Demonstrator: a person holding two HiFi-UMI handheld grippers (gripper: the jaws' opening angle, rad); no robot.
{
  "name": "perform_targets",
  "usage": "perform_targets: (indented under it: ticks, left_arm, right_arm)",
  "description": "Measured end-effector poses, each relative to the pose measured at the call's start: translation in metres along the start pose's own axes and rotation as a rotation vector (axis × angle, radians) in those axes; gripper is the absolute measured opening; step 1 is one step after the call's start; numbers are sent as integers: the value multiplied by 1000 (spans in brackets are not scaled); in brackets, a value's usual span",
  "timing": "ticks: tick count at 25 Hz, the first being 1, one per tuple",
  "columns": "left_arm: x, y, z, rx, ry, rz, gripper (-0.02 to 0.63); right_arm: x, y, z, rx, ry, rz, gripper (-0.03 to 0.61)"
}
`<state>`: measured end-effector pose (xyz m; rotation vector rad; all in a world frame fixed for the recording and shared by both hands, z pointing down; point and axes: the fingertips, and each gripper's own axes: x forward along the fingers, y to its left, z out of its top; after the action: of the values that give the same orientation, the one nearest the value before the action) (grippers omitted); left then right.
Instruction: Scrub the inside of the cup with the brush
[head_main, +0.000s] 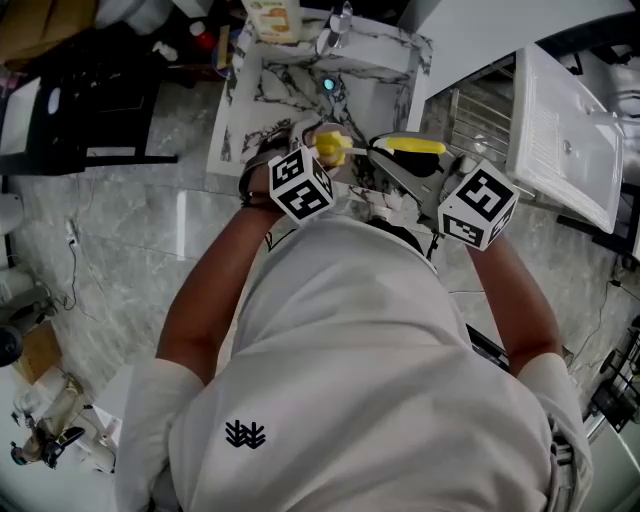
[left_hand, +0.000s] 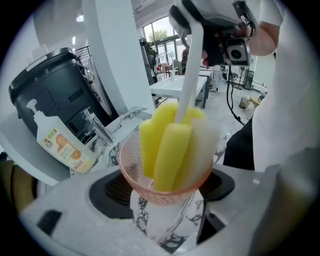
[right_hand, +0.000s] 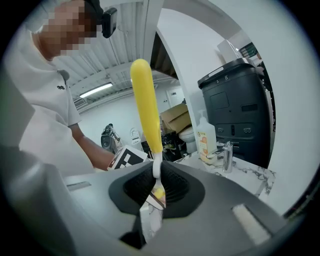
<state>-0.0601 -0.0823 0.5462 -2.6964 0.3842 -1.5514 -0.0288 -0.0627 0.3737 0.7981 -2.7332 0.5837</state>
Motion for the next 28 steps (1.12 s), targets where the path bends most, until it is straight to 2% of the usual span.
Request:
perform_targets:
  ticks: [12, 21, 28]
  left_arm:
    - [-11, 12, -25, 29, -11, -12, 376]
    - [-13, 25, -28, -24, -40, 7, 376]
    - [-18, 26, -8, -102, -96, -6, 376]
  right_arm:
    - [-36, 3, 17, 111, -126, -152, 43]
    - [-76, -4, 6, 127, -139, -283, 41]
    - [-90, -14, -17, 132, -100, -321, 41]
